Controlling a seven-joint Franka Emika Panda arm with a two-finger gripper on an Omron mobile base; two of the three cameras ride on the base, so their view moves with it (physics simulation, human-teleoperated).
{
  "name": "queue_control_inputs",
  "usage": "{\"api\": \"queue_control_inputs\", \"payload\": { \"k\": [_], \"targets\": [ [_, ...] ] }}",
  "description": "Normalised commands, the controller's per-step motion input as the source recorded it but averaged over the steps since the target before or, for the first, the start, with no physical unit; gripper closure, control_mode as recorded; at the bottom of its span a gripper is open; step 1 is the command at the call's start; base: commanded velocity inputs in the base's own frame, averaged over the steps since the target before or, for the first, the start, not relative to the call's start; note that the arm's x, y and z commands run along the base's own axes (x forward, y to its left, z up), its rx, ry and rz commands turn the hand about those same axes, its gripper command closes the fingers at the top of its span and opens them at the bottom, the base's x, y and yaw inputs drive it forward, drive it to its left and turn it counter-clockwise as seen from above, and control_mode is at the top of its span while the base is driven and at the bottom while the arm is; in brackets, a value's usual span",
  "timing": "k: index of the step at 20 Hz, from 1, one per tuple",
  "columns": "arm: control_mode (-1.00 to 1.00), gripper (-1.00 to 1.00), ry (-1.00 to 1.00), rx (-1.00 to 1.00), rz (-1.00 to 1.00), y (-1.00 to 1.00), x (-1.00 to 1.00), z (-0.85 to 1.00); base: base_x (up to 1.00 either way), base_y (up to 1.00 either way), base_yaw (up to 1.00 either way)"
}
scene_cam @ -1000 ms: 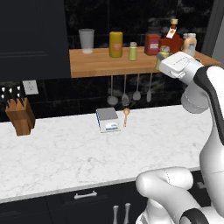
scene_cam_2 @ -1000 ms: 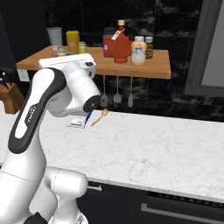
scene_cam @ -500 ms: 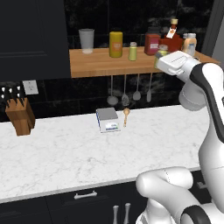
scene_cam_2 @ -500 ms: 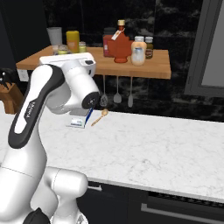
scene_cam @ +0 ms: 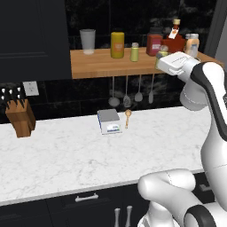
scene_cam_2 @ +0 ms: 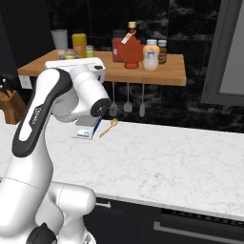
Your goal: Put the shaker and condiment bottle from the counter next to their counterparts in the cabinet.
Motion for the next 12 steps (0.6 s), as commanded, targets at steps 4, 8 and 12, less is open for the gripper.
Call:
{"api": "queue_control_inputs", "payload": {
  "k": [4,8,12],
  "targets": [
    [-1.0,1.0,0.0,0.0,0.0,0.0,0.07,-0.09,0.0,0.0,0.0],
    [-1.0,1.0,0.0,0.0,0.0,0.0,0.1,-0.05,0.0,0.0,0.0],
    [-1.0,1.0,0.0,0.0,0.0,0.0,0.16,-0.07,0.0,0.0,0.0]
  ]
}}
